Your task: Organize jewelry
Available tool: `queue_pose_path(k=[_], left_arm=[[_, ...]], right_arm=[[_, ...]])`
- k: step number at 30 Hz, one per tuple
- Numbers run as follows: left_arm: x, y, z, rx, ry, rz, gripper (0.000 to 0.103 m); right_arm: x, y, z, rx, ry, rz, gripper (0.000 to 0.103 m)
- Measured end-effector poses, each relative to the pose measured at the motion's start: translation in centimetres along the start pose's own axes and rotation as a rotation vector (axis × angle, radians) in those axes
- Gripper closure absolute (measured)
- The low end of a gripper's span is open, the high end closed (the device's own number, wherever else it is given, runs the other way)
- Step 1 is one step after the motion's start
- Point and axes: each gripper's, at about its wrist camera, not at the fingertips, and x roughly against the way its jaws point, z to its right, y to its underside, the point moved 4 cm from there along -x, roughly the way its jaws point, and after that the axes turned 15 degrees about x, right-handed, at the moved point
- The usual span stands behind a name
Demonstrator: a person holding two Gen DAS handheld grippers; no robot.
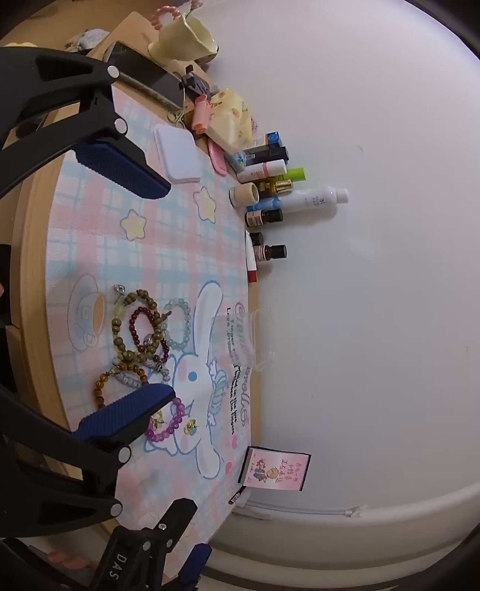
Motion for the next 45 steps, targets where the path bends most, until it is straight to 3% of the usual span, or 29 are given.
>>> queue_pose_path(k=[3,45], left_arm=[[-0.56,-0.26,-0.68,0.011,-0.001,-0.029,0.004],[-0.32,0.09,-0.08,-0.008,-0.011,-0.027,0.004]], right_arm=[[-0.21,0.06,0.01,0.005,0.002,-0.009,0.008],[-0.59,0.16,-0.23,0.013,0.010,-0.011,0.008]])
